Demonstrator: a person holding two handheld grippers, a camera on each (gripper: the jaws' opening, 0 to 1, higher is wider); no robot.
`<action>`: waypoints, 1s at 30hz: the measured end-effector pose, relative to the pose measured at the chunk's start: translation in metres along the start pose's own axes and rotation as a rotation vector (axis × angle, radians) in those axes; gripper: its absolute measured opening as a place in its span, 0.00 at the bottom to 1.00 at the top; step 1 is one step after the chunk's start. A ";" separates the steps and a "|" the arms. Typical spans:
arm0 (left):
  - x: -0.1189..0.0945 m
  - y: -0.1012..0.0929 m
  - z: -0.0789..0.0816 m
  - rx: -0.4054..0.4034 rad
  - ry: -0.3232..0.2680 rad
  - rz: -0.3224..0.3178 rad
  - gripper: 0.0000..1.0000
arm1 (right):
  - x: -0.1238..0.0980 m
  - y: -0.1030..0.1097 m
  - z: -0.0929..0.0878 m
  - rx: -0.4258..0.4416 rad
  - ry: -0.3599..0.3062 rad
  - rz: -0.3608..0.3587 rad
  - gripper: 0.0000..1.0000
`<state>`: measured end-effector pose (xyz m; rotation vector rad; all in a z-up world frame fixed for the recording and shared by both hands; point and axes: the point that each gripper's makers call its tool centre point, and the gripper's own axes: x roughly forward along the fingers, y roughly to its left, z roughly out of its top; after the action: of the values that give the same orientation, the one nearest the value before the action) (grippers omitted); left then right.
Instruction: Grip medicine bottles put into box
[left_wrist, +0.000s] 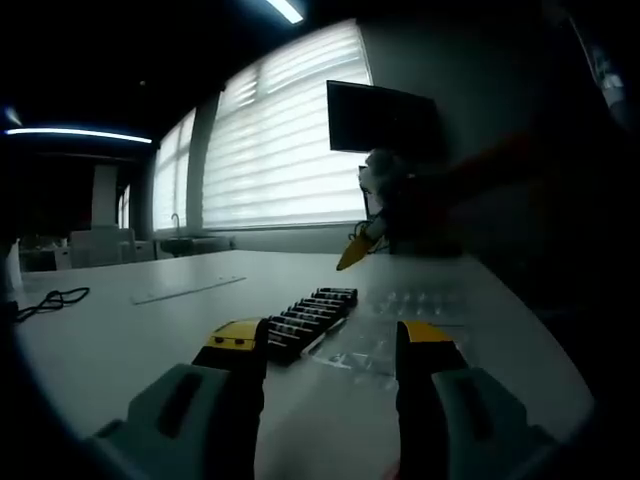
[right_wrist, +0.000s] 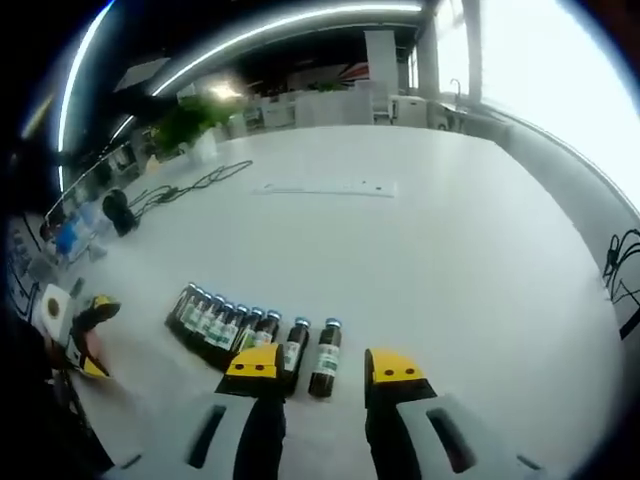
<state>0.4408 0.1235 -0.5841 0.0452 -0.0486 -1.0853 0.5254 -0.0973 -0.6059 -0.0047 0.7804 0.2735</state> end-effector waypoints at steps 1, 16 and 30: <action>0.000 0.000 0.000 0.002 0.000 0.000 0.44 | 0.001 0.000 0.000 0.002 0.008 -0.003 0.26; 0.000 -0.003 -0.001 0.010 0.006 -0.010 0.44 | 0.022 0.000 -0.012 -0.033 0.163 -0.014 0.23; 0.000 -0.004 -0.001 0.011 0.008 -0.016 0.44 | 0.029 0.000 -0.021 -0.045 0.231 -0.018 0.23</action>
<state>0.4369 0.1217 -0.5857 0.0602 -0.0475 -1.1013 0.5301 -0.0923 -0.6412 -0.0871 1.0035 0.2759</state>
